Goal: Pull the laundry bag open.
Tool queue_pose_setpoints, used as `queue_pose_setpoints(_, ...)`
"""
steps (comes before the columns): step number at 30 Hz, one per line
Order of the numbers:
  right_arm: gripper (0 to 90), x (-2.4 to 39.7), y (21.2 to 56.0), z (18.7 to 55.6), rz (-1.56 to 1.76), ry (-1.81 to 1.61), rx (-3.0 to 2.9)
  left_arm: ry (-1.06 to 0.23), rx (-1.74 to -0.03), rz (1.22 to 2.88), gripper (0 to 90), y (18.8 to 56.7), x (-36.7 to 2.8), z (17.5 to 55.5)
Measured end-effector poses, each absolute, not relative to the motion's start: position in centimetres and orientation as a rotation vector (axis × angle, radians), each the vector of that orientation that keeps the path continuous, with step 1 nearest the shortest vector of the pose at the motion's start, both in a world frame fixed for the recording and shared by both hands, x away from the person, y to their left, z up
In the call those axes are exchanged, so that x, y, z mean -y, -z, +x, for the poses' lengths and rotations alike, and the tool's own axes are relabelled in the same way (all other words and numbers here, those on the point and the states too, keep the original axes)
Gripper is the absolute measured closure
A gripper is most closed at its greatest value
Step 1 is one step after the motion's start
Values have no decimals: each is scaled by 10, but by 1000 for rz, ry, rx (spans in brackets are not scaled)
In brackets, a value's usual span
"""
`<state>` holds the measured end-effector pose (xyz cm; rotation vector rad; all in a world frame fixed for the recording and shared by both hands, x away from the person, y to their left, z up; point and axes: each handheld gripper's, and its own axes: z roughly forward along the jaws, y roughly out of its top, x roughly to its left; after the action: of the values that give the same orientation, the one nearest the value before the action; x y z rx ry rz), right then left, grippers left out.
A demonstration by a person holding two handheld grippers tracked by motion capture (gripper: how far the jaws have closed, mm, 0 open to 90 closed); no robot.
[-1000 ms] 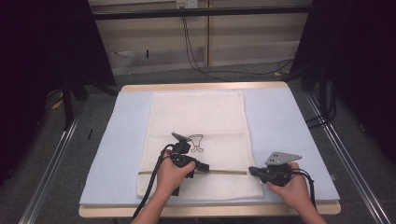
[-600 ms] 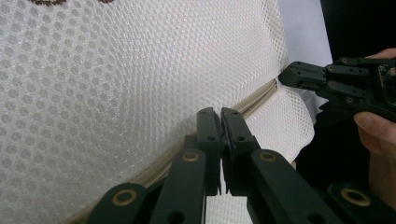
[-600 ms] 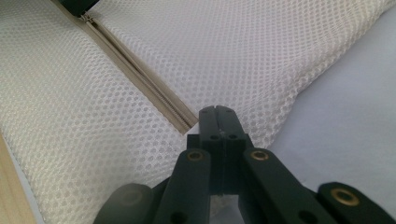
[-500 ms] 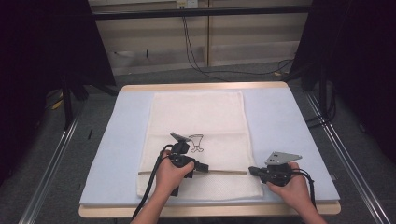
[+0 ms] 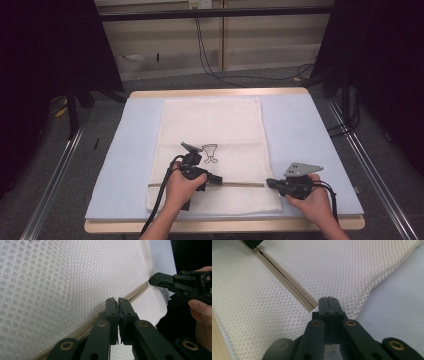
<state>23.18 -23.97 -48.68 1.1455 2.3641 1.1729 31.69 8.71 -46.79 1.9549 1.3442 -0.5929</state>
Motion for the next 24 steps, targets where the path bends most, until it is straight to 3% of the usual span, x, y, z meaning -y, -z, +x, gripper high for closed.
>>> queue_pose_setpoints(24,900,240,487,232,1140,-1171,-2367,621,-1351,1926,872,468,-93,316)
